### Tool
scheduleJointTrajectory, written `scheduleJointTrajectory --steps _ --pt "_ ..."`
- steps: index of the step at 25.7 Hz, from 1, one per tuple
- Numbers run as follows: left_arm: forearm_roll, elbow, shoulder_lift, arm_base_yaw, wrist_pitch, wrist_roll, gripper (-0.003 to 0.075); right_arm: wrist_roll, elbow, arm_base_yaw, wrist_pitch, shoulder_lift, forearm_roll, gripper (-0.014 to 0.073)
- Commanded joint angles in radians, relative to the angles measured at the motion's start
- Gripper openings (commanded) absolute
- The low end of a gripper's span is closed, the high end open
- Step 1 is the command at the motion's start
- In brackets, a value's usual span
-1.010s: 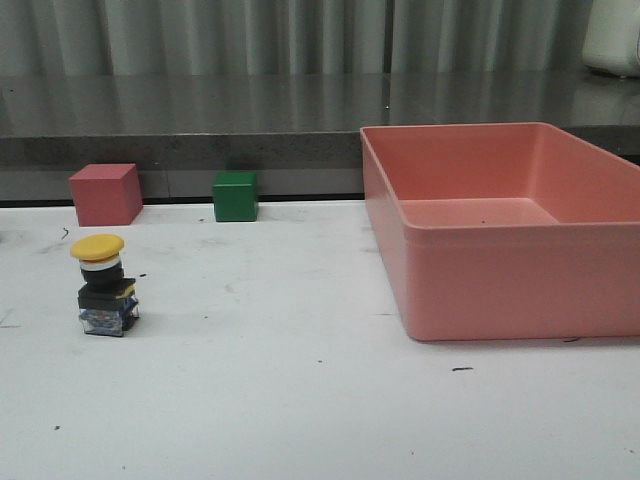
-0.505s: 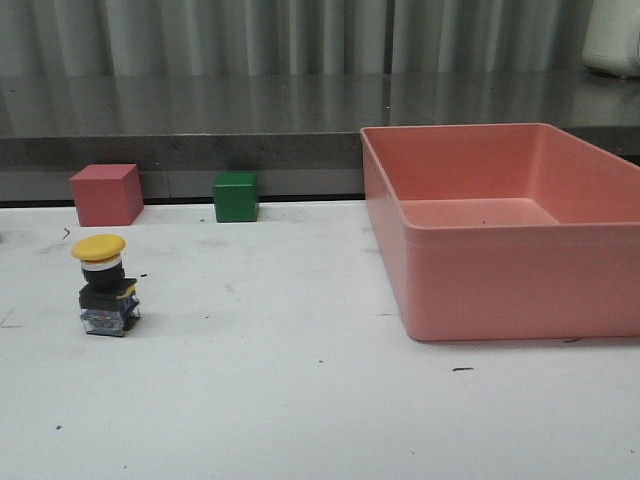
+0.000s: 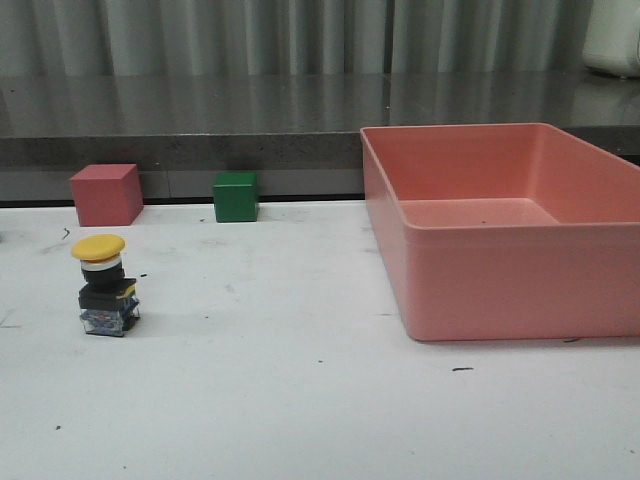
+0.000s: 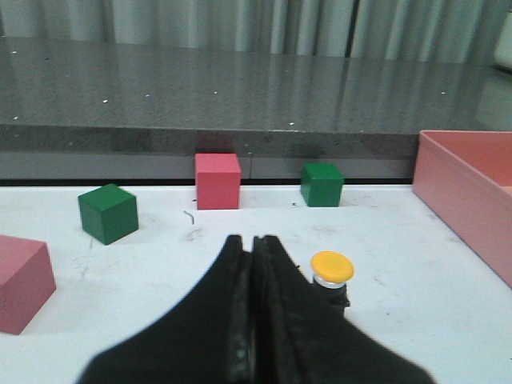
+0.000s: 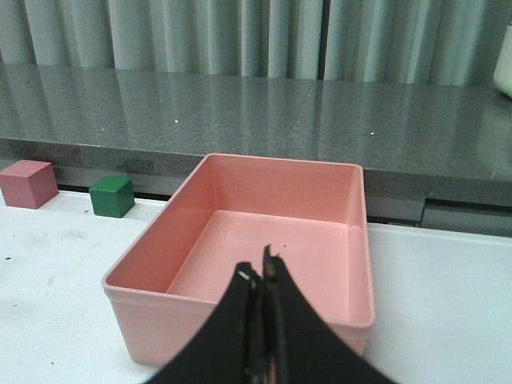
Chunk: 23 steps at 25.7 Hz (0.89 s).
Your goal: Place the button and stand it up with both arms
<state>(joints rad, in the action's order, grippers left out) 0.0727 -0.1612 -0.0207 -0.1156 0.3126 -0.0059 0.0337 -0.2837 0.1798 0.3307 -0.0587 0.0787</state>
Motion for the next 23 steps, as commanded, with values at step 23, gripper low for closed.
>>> scheduleJointTrajectory --steps 23 --pt "0.032 0.184 0.047 0.089 -0.293 -0.007 -0.0020 0.010 -0.023 -0.005 -0.083 -0.012 -0.001 -0.0062"
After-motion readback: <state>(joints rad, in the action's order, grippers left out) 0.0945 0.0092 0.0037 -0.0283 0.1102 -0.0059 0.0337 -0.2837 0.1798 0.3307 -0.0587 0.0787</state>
